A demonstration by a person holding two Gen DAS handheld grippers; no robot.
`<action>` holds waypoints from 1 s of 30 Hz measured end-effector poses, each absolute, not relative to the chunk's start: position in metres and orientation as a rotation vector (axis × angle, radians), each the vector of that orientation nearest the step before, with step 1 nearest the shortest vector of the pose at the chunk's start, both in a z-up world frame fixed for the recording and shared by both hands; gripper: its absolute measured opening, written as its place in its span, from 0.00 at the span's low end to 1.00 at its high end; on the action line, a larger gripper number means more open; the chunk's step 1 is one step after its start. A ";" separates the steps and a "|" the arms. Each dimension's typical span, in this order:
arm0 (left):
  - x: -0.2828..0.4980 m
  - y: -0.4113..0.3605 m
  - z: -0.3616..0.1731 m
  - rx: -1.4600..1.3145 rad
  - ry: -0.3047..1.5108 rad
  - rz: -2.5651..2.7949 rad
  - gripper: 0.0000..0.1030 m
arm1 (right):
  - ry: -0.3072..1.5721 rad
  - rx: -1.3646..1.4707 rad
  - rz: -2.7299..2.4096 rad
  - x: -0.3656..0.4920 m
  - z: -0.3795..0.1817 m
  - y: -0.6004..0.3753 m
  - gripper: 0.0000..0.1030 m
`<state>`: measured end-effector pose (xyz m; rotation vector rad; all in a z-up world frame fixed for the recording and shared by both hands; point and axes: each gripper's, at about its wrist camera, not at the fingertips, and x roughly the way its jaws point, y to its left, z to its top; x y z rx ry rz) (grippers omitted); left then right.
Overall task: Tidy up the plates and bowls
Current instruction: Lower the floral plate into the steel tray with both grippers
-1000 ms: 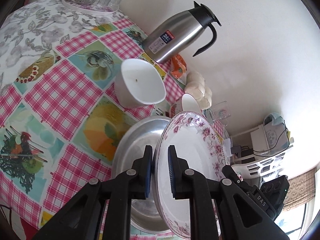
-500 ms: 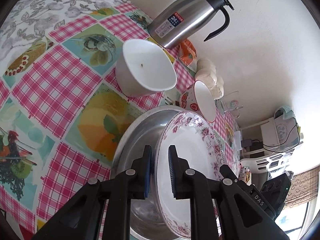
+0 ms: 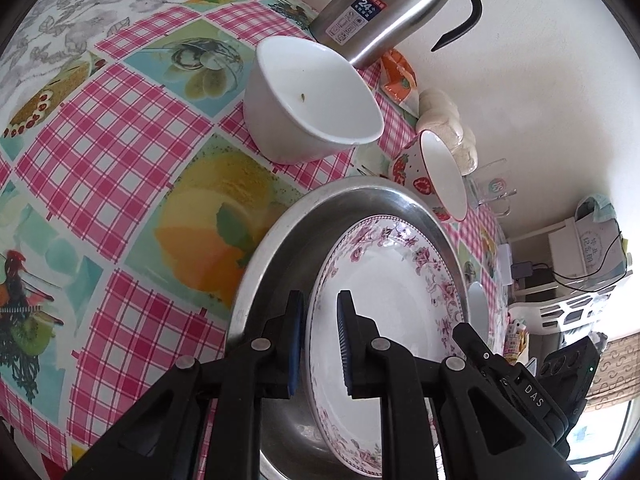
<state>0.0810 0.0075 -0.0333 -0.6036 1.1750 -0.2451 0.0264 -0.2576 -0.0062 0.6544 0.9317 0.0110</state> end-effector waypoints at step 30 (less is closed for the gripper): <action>0.073 0.020 -0.034 -0.629 1.209 -0.164 0.13 | 0.958 0.532 -0.004 0.026 -0.005 -0.248 0.24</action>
